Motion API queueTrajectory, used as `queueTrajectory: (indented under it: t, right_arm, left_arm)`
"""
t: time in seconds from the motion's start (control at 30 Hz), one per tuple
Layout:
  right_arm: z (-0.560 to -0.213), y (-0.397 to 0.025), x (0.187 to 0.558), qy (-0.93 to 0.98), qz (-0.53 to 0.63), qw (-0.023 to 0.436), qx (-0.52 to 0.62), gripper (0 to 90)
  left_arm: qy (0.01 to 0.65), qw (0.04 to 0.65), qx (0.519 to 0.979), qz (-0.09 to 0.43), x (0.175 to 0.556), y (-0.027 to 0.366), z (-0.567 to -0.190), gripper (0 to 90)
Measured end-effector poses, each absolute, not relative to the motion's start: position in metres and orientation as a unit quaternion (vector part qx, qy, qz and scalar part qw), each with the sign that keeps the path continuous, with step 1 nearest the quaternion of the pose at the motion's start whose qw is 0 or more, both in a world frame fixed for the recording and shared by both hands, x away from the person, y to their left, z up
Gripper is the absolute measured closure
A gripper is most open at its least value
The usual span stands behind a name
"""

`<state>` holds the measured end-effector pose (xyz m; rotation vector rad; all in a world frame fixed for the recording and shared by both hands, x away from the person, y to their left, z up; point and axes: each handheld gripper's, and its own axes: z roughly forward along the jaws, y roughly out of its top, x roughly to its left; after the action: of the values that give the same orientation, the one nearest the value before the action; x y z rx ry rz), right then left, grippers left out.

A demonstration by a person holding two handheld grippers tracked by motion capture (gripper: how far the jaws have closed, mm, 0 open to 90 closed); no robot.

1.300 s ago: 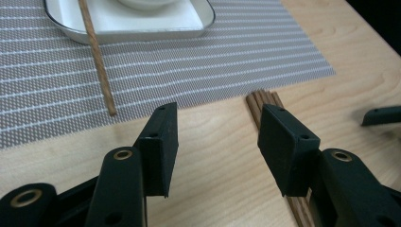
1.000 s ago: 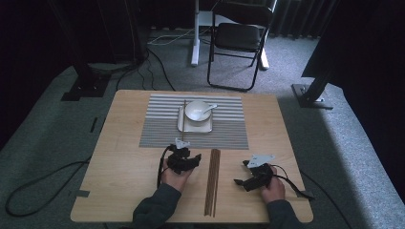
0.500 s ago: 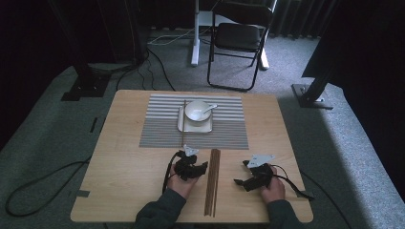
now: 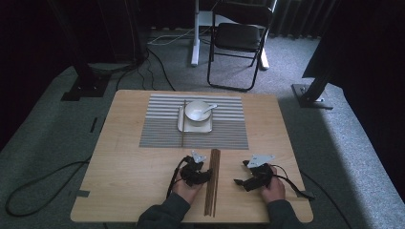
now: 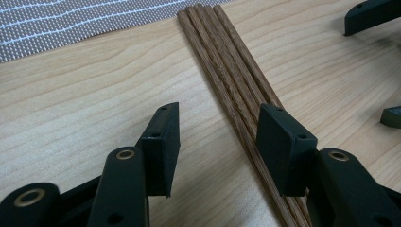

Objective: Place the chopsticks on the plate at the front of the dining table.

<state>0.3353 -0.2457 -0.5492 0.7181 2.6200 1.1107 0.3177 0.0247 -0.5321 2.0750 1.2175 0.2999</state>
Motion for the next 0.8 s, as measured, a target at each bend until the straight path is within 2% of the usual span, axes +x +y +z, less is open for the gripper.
queueTrajectory:
  t: [0.8]
  right_arm:
    - [-0.5492,-0.2456,0.3352,0.888,0.377,0.103,0.244,11.5]
  left_arm:
    - [0.464,0.344,0.808,0.116,0.3114,0.0241,-0.5336,51.0]
